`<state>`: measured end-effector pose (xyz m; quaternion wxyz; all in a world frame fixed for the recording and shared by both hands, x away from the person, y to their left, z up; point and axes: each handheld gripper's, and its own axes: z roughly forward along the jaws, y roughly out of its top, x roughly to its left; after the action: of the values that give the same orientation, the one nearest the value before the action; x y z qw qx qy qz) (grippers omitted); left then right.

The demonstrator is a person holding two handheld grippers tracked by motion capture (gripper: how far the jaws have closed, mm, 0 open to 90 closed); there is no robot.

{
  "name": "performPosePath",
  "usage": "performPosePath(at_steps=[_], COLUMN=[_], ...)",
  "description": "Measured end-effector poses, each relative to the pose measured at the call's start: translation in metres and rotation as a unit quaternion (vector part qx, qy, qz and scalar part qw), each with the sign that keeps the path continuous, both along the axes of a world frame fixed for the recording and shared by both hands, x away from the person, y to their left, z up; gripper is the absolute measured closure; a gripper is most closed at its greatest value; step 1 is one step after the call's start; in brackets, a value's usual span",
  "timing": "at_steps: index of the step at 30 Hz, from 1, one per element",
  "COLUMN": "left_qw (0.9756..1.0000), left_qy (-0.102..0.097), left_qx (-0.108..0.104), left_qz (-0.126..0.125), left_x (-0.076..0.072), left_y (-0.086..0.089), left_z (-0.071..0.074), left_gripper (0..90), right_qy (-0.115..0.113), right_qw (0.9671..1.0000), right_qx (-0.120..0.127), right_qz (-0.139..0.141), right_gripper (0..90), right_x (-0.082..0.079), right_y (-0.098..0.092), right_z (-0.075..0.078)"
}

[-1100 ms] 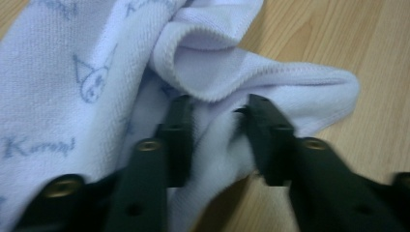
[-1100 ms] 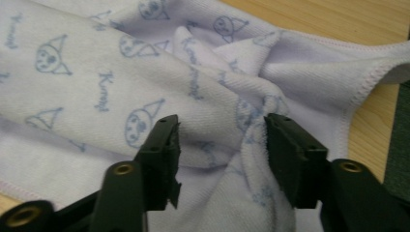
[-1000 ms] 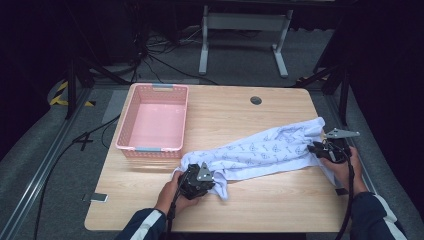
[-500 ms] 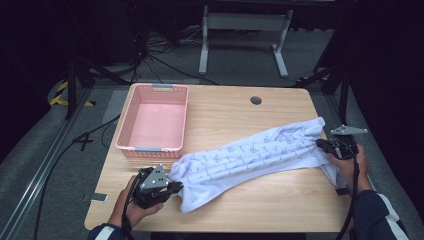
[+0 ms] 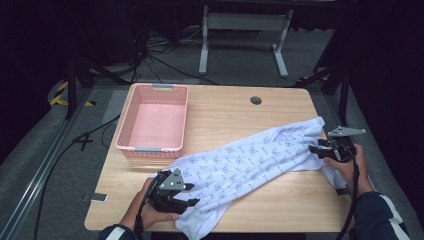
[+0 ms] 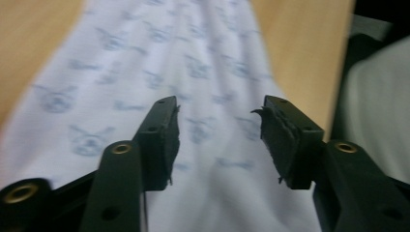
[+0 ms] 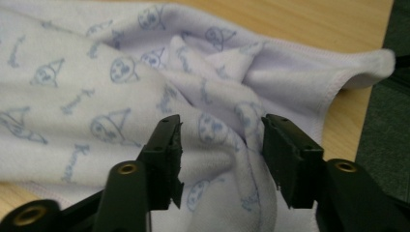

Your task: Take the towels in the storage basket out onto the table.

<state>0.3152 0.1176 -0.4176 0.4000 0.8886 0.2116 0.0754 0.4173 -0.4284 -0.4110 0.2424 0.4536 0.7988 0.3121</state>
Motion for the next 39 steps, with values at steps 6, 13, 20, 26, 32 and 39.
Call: performPosePath(at_steps=[6, 13, 20, 26, 32, 39], left_qw=[0.9979, 0.9963, 0.9957, 0.9876, 0.9814, 0.9901], left_qy=[0.026, 0.035, 0.006, -0.060, -0.054, -0.027], left_qx=[0.056, 0.078, 0.085, 0.022, 0.050, 0.065], left_qz=[-0.019, 0.013, 0.035, 0.143, 0.177, 0.121], left_x=[0.014, 0.022, 0.027, 0.034, 0.040, 0.037], left_y=[-0.007, 0.001, 0.004, 0.030, 0.030, 0.018], left_z=[-0.026, -0.043, -0.040, -0.018, -0.022, -0.032], left_gripper=[36.6, 47.4, 82.8, 84.0, 82.2, 53.5], right_qy=[-0.016, 0.071, 0.076, 0.019, 0.005, 0.061], right_qw=[0.9991, 0.9961, 0.9943, 0.9981, 0.9977, 0.9969], right_qx=[0.000, -0.029, -0.050, -0.029, -0.043, -0.037], right_qz=[0.038, 0.044, 0.057, 0.050, 0.053, 0.033], right_gripper=[39.0, 37.0, 67.9, 84.6, 84.5, 38.7], right_x=[0.008, 0.037, 0.047, 0.050, 0.057, 0.064], right_y=[0.039, 0.063, 0.062, 0.059, 0.071, 0.075], right_z=[0.011, -0.014, -0.028, -0.013, -0.014, -0.027])
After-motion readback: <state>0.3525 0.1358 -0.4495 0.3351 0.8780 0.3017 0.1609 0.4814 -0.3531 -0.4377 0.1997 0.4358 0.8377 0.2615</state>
